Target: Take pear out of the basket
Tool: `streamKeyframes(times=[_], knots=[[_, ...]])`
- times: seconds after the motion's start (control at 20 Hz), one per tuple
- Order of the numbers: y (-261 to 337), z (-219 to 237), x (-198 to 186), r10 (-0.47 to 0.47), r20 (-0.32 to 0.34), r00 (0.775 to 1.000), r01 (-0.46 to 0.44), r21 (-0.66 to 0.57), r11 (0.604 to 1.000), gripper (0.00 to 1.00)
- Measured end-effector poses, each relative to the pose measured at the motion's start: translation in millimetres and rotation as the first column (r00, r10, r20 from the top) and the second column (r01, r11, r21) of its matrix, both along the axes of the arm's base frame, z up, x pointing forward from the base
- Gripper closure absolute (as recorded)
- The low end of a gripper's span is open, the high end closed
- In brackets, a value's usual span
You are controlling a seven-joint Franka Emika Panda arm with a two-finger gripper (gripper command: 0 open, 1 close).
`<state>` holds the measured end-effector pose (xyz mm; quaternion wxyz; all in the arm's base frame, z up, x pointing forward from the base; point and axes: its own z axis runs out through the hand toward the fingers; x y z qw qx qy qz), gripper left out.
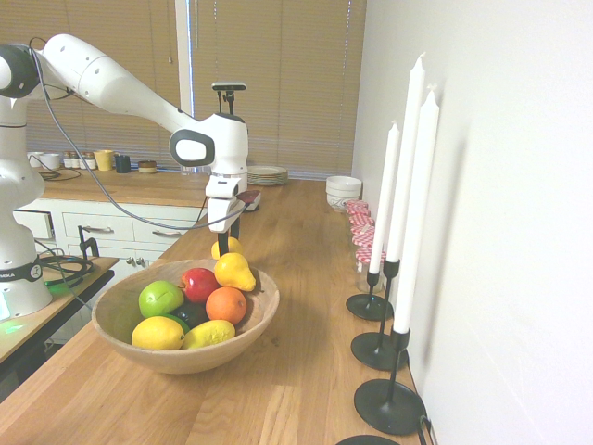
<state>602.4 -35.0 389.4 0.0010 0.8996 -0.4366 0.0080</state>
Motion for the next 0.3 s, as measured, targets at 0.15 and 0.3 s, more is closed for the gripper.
streamKeyframes(times=[0.15, 0.3], knots=[[-1.9, 0.9, 0.3, -0.003, 0.002, 1.0, 0.003, -0.001, 1.0, 0.0], [-2.6, 0.9, 0.3, -0.005, 0.002, 1.0, 0.005, -0.003, 1.0, 0.0]])
